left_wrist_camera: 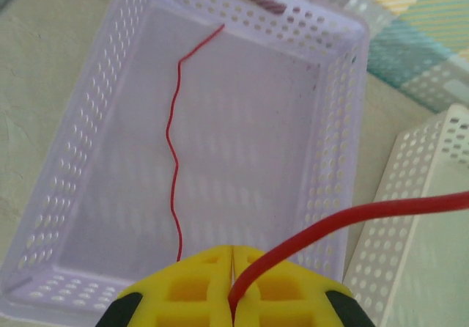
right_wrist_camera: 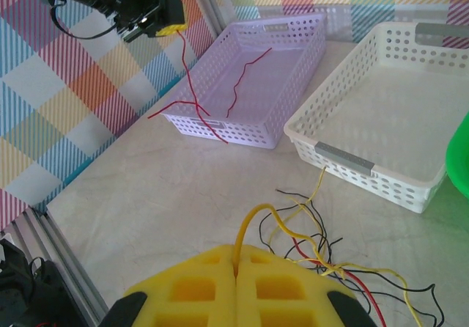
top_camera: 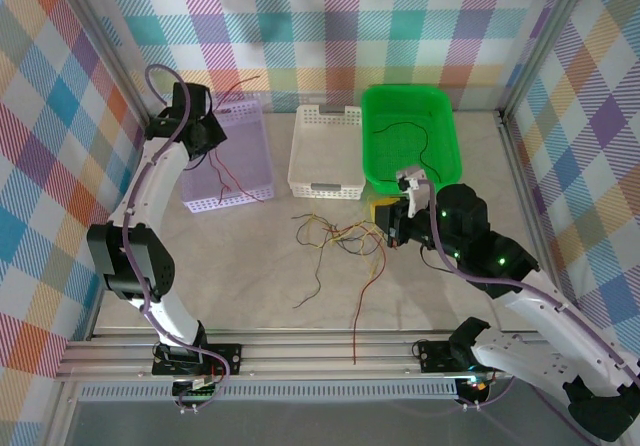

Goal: Untangle the cables

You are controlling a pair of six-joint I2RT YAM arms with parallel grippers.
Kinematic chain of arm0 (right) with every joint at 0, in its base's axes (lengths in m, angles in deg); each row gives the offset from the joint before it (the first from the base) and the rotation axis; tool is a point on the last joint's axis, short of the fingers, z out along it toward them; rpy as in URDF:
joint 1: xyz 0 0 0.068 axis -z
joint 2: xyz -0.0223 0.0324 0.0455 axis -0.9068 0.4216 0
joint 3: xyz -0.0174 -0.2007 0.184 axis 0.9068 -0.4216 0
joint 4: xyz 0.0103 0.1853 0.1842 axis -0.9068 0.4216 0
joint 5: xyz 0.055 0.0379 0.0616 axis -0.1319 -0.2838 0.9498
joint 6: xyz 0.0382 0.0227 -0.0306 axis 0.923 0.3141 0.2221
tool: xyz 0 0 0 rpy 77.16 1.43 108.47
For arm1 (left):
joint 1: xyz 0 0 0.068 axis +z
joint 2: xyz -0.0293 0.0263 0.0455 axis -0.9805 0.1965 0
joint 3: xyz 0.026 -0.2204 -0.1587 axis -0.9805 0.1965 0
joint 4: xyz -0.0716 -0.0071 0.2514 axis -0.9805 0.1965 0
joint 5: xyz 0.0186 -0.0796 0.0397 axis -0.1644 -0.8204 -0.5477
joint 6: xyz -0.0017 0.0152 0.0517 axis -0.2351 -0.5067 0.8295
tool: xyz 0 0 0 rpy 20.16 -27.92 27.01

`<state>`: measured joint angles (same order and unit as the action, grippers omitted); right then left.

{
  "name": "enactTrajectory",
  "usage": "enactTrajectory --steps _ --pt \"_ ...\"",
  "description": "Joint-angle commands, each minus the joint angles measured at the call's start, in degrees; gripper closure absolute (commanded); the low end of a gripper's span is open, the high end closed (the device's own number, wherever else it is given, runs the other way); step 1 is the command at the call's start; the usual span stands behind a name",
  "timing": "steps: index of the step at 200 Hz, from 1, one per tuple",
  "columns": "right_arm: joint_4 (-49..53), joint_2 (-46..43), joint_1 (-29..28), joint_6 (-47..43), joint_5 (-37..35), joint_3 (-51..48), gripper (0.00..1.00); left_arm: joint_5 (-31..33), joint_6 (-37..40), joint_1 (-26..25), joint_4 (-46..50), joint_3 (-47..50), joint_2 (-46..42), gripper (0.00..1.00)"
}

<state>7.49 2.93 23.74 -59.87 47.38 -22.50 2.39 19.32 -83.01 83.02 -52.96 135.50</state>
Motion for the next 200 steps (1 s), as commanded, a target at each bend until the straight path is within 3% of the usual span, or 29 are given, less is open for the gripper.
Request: enactTrajectory --steps 1,79,111,200 --pt "0.18 -1.56 0.01 -0.13 1.54 -1.29 1.0 4.56 -1.17 0.71 -4.37 -3.16 0.25 1.0" --pt "-1.46 -2.15 0.01 1.27 6.04 -4.31 1.0 16.62 1.74 0.68 -11.01 -5.63 6.13 1.0" --pt "-1.98 -2.38 0.01 1.55 7.24 -5.97 1.0 19.06 1.44 0.73 -11.98 -7.82 11.65 1.0" --pt "-4.54 -1.36 0.01 1.5 10.0 -9.03 1.0 24.1 -3.42 0.47 -15.35 -0.42 20.88 1.0"
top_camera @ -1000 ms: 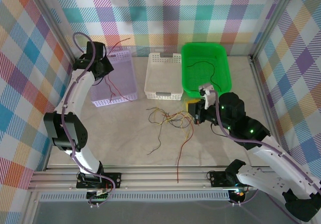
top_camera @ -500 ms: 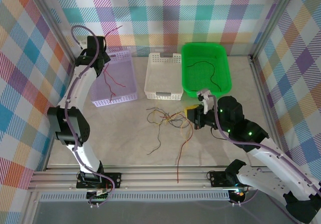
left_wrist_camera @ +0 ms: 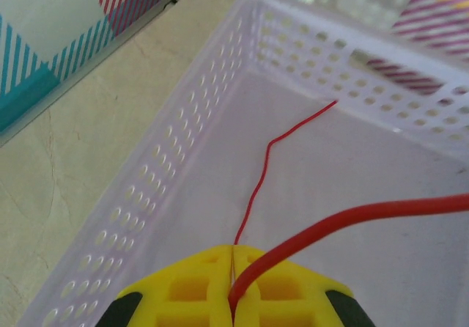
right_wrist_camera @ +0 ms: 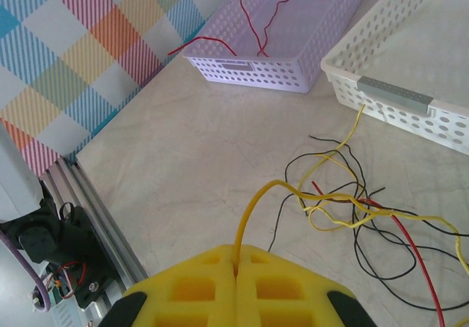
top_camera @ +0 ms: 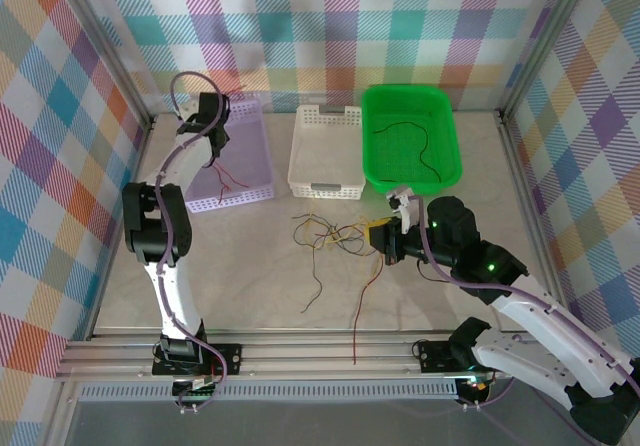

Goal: Untangle the cables

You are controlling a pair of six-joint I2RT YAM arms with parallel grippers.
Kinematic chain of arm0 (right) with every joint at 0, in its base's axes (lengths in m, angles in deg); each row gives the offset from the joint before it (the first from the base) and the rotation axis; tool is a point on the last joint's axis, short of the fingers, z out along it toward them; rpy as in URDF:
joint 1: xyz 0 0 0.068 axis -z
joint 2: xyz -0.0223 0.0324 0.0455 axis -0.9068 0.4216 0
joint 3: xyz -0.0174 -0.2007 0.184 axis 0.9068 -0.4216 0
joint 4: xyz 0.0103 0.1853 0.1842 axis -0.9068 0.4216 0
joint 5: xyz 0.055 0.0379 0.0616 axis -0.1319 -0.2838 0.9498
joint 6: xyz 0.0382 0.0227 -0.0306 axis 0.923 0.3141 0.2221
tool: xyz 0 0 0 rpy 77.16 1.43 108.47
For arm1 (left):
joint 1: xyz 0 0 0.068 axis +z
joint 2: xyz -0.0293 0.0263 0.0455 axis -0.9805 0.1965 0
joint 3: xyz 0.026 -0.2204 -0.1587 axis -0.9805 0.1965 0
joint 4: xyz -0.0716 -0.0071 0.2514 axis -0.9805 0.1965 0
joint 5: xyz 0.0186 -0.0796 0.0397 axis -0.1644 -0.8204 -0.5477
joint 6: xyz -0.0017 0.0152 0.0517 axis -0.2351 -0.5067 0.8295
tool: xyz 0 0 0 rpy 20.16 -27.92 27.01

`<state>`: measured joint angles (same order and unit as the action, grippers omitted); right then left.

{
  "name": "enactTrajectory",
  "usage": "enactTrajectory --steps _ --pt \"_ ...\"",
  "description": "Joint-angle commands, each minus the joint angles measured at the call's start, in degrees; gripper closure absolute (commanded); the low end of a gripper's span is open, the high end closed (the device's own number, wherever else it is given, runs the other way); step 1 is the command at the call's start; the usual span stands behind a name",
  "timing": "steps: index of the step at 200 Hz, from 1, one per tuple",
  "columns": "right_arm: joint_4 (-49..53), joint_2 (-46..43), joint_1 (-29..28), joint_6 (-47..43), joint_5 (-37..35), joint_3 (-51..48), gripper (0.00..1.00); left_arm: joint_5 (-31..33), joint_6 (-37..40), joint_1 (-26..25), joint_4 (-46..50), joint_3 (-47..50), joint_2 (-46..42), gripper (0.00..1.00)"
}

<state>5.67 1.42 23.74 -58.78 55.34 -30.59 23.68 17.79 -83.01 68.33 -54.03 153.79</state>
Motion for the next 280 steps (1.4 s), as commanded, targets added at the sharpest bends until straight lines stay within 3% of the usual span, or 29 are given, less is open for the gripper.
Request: enactTrajectory --steps 1,59,126,140,218,250,280 --pt "-2.73 0.17 0.01 0.43 2.08 -0.95 1.0 2.81 -1.86 0.47 -0.62 0.53 2.73 1.0" --pt "-3.53 0.79 -0.08 0.62 2.39 -1.67 1.0 1.01 -2.3 0.46 7.01 -6.22 10.86 1.0" --pt "-3.48 1.02 -0.07 0.54 2.61 -1.47 1.0 -0.65 -2.09 0.53 9.88 -8.93 12.81 1.0" --pt "-3.52 0.98 -0.07 0.63 2.72 -1.56 1.0 -0.84 -1.86 0.49 10.52 -9.74 12.75 0.92" --pt "-3.36 0.63 -0.08 0.93 3.27 -1.39 1.0 -0.71 0.1 0.66 13.42 -12.76 11.4 0.72" --pt "-3.48 0.75 -0.05 1.06 3.23 -1.01 1.0 -1.81 0.23 0.81 14.34 -12.86 8.42 0.48" --pt "-2.92 1.17 0.0 1.33 2.98 0.54 1.0 -9.35 -1.28 0.82 16.42 -13.46 1.89 0.3"
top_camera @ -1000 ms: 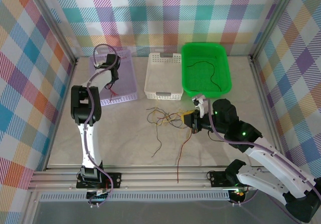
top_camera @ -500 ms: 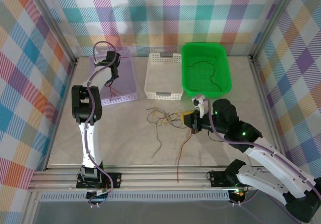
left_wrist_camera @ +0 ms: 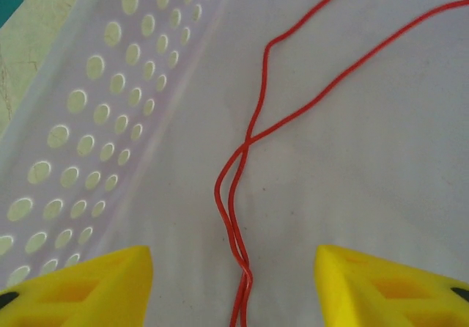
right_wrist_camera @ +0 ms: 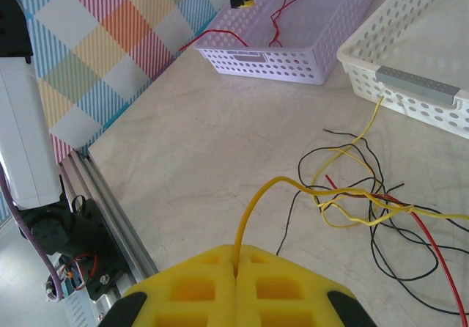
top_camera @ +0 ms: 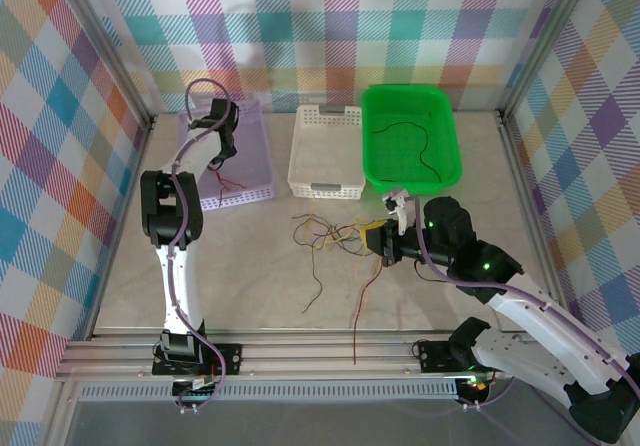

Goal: Untangle the cables

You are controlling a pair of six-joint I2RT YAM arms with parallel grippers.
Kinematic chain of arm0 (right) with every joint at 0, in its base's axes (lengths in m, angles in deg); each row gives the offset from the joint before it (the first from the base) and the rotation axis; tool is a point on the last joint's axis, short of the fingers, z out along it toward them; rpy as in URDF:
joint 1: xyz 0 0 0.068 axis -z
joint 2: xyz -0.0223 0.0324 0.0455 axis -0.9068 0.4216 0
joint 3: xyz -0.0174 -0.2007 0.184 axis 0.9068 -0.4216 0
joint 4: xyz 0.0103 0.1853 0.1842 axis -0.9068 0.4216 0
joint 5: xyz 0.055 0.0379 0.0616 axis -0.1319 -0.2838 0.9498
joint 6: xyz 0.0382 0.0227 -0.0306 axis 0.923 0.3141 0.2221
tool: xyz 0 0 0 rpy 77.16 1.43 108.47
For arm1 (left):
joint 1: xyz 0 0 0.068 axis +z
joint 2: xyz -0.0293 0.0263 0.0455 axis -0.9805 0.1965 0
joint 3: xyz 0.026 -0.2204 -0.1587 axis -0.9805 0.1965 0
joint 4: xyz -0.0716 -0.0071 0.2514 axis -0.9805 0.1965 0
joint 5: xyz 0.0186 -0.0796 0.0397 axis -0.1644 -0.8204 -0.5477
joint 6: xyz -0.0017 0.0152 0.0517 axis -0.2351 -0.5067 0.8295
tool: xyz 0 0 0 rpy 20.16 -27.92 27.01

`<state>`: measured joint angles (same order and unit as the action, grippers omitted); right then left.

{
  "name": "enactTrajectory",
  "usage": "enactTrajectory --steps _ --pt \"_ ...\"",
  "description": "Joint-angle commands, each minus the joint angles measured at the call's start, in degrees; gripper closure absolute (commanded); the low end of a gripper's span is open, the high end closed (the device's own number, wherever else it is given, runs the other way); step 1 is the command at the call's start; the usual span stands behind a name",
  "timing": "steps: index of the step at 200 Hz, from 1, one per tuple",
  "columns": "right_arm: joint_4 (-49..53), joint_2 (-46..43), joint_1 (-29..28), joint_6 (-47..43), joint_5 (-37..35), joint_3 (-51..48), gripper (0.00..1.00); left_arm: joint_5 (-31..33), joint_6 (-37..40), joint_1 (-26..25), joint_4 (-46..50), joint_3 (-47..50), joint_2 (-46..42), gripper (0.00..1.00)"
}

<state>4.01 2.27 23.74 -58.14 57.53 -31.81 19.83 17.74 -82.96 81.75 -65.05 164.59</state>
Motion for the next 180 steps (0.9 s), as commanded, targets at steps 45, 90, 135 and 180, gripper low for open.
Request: enactTrajectory --steps 45,90,135,180 --pt "1.4 3.45 0.43 -0.18 1.88 9.32 1.0 -21.46 -4.55 -1.13 4.6 3.28 -23.93 0.19" --pt "5.48 6.12 1.54 -0.02 6.89 20.53 1.0 -27.49 -5.37 -11.09 0.29 18.51 -40.66 0.16" --pt "9.64 7.41 1.95 0.91 9.61 28.75 1.0 -31.72 -9.55 -21.29 -16.08 43.67 -57.76 0.16" --pt "14.31 10.41 2.47 0.96 10.12 37.34 1.0 -33.4 -12.75 -29.9 -35.13 65.23 -68.94 0.14"
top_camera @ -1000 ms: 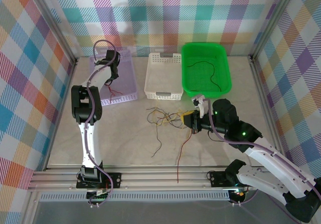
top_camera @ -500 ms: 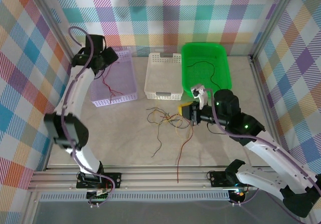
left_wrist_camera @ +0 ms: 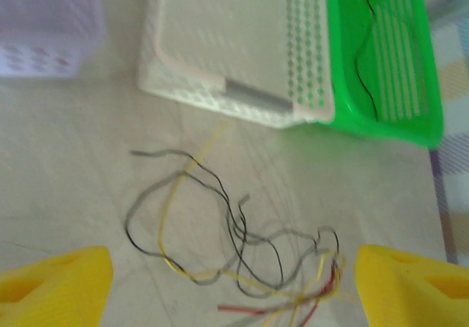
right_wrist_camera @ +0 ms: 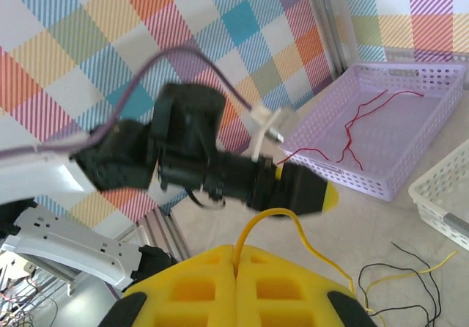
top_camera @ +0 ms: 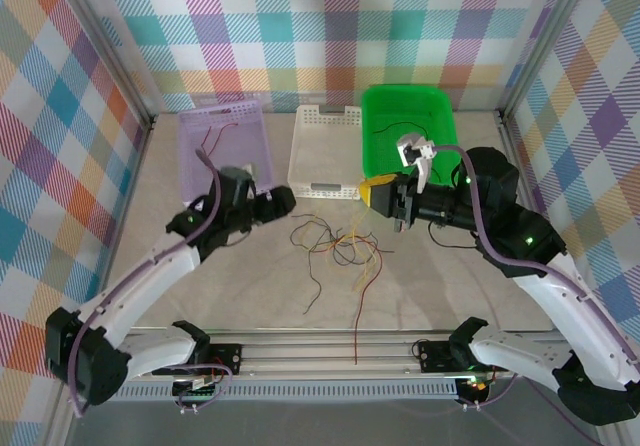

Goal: Untangle the cables

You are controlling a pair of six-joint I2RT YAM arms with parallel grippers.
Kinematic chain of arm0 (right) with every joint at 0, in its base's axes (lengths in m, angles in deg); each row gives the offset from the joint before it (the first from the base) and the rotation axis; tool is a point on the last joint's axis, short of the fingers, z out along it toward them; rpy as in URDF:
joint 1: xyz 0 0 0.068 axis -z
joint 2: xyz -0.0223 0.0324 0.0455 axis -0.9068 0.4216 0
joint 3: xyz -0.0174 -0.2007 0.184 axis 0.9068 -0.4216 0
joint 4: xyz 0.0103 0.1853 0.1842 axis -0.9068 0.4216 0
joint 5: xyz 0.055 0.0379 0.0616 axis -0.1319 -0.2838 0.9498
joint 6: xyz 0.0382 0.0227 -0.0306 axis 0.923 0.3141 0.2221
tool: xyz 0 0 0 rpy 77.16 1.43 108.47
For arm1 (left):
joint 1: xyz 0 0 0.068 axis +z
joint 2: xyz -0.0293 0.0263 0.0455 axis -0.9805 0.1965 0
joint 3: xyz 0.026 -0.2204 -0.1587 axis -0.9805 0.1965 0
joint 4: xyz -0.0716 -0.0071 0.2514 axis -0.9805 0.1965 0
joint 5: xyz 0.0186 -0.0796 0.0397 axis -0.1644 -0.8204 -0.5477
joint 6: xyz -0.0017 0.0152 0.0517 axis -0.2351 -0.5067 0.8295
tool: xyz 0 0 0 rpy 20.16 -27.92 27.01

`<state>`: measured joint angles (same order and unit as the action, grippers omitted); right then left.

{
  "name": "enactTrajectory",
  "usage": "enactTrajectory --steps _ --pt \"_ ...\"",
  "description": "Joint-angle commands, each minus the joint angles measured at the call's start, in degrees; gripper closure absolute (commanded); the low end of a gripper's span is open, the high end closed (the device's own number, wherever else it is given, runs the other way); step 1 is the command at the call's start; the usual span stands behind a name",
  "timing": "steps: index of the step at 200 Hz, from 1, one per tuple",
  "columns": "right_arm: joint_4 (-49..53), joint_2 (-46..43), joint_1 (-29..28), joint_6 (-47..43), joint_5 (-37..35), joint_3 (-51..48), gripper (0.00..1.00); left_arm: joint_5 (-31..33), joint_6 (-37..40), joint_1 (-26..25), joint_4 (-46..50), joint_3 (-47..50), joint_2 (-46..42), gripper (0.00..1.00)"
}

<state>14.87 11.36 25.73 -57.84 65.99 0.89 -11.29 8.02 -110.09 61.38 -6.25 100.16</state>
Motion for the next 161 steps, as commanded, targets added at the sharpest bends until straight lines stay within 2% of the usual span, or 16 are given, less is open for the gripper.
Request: enactTrajectory --steps 1,33,74,105,161 --pt "3.62 1.36 0.48 0.65 1.66 4.87 1.0 -2.28 -3.08 -2.9 -15.09 6.76 -4.59 0.14" --pt "6.54 3.73 0.68 0.37 1.47 11.77 1.0 -1.67 -4.01 -8.36 -21.13 12.64 -4.37 0.13" --pt "9.94 7.94 0.75 0.27 1.63 22.01 1.0 1.13 -4.36 -14.5 -26.39 15.19 2.53 0.13" --pt "14.47 12.88 0.83 -0.68 2.01 32.89 1.0 3.7 -4.44 -17.2 -29.15 17.2 5.33 0.13" --pt "23.43 23.31 1.08 -2.77 0.7 53.09 1.0 5.34 -5.81 -18.95 -33.59 21.19 9.95 0.13"
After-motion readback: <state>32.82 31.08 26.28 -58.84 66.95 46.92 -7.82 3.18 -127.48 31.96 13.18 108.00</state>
